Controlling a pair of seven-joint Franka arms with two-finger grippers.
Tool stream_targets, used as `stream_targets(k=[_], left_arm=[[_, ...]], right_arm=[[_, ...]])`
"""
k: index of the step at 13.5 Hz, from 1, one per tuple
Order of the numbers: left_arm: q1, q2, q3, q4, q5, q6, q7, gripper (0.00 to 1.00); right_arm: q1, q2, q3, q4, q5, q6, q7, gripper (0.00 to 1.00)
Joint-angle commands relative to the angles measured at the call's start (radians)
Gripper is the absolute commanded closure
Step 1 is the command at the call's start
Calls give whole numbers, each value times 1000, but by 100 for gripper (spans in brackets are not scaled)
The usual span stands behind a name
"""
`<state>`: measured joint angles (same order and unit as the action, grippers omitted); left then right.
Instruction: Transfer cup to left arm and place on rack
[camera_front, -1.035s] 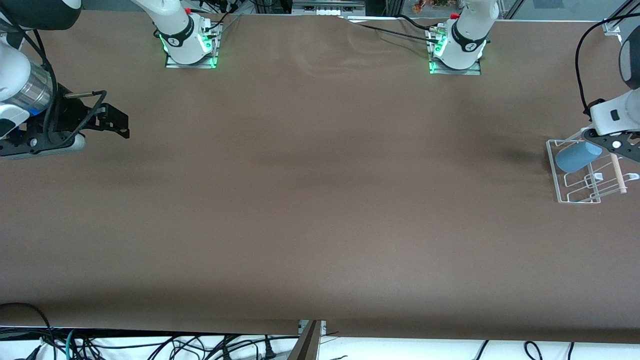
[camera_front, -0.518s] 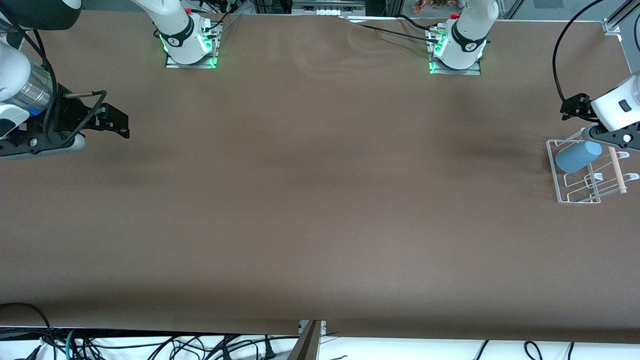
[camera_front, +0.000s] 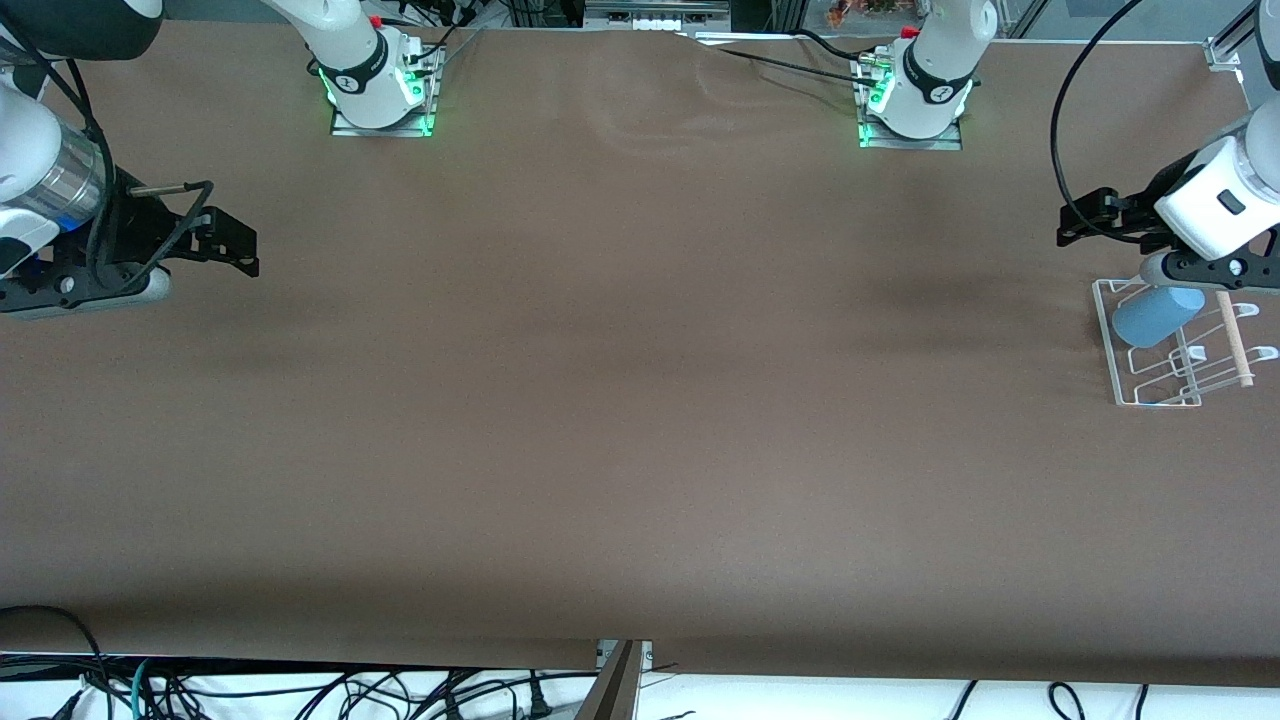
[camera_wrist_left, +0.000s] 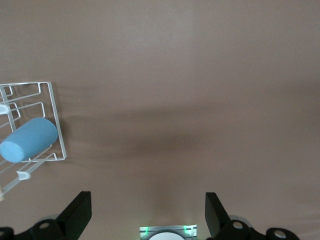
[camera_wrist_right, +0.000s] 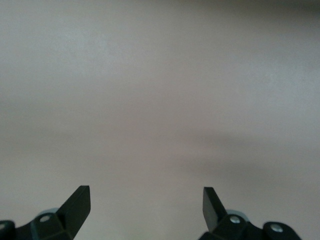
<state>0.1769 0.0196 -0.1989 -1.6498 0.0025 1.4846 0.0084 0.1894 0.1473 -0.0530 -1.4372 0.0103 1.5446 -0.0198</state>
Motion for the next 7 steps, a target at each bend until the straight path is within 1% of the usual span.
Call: stream_targets(k=[1,2,5,7], left_arm=[[-100,3,129,45,-27,-24,-31,0],[-108,0,156,56,-29,-26,-30,0],[-109,3,141,73,-18,-29,-44,0],[-116,5,145,110,-21,-33,-47,0]], right_arm=[[-4,-2,2,15,0,-15,-12,1],[-4,-2,2,15,0,-15,-12,1],[-4,-2,2,15,0,-15,-12,1],[-4,-2,2,15,0,-15,-12,1]])
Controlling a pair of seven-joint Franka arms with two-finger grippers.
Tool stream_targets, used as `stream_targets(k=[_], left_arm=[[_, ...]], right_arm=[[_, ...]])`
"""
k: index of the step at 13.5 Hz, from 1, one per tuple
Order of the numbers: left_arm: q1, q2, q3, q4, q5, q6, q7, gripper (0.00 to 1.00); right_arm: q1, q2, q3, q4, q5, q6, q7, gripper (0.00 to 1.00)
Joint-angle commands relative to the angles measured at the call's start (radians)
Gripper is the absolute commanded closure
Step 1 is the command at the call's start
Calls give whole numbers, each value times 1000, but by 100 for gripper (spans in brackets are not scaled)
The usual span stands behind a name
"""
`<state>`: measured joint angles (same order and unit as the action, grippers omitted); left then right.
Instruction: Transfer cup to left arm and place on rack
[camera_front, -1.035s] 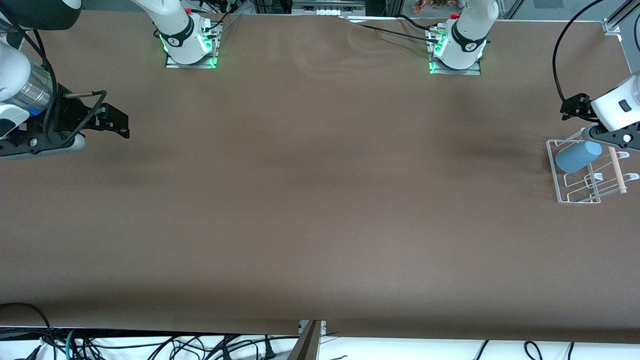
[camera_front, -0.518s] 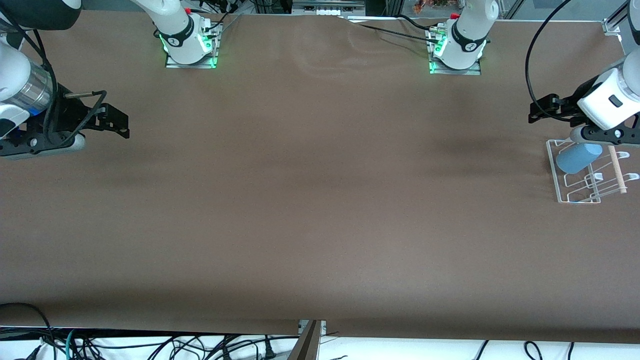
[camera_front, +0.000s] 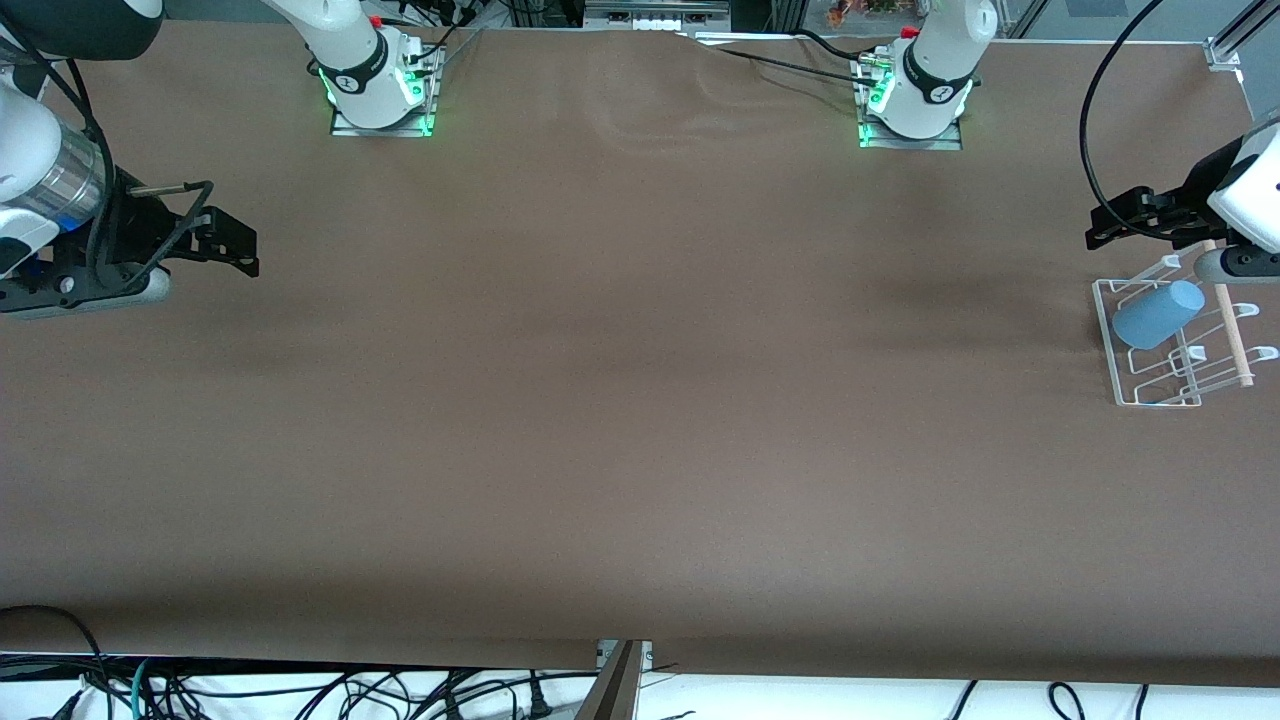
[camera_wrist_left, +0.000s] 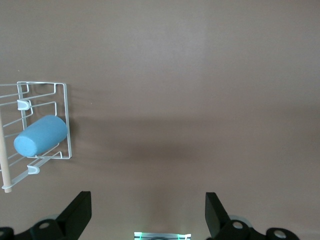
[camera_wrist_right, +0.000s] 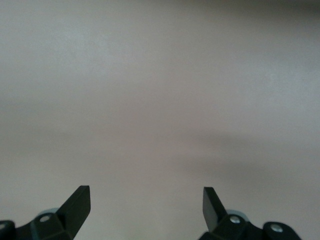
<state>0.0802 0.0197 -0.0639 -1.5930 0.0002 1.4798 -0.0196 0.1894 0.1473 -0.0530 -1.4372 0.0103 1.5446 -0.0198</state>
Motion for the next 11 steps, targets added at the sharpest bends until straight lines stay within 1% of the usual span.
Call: stream_targets(k=[1,3,4,7,11], left_arm=[[-20,2,13,63,-23,-53,-13,0],[-34,-3,12,76,-23,-99,-22,0],[-57,-9,25,68,-22,-114,-22,0],[-83,-58,32,24,-20,-122,-26,0],[-71,-29,39,39,-23,-124,-20,0]], right_arm=[[-4,-2,2,15,0,-15,-12,1],[-4,-2,2,15,0,-15,-12,1],[-4,-2,2,15,0,-15,-12,1],[-4,-2,2,15,0,-15,-12,1],[-4,-2,2,15,0,-15,-12,1]])
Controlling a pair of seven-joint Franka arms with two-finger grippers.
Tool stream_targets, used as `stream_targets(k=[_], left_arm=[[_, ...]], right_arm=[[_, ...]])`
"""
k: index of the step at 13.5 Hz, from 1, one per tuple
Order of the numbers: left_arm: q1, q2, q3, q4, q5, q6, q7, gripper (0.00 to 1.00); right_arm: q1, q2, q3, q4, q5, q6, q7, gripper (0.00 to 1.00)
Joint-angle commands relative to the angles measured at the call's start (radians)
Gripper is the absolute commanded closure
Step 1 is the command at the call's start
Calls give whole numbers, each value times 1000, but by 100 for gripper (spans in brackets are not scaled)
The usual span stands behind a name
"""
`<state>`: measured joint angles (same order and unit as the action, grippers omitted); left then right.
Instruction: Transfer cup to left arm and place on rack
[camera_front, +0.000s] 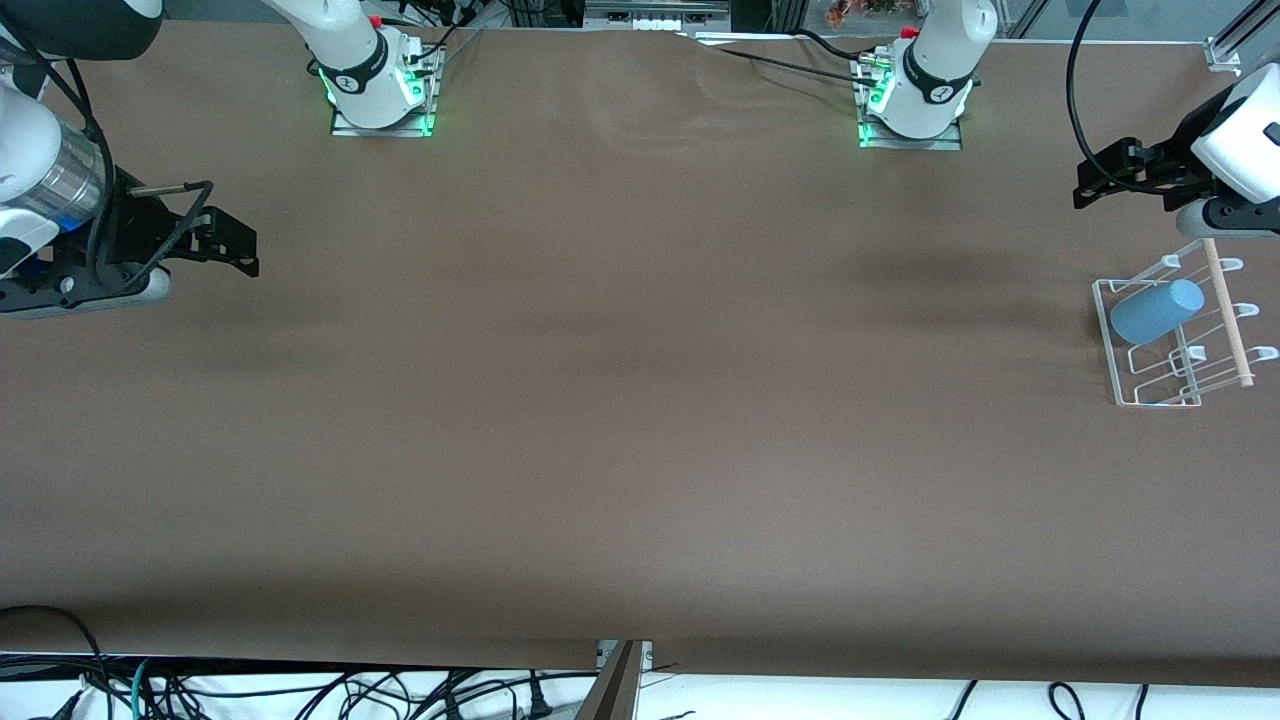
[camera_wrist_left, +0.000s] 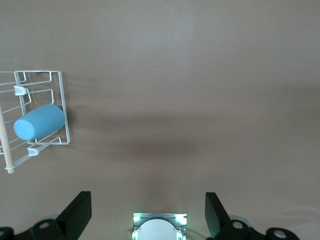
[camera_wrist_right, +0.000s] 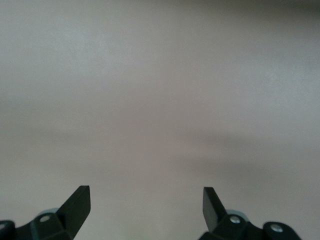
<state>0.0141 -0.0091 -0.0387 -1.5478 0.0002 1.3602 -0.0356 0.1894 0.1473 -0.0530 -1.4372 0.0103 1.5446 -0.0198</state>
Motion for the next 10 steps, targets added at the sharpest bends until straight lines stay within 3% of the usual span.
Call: stream_targets(k=[1,10], left_arm=[[-6,1,13,-3,-23,-4,-4,0],[-8,17,7,11,-20,-3,-9,0]], right_arm=[[-4,-2,2,15,0,-17,-11,1],[-4,-2,2,15,0,-15,-12,1]])
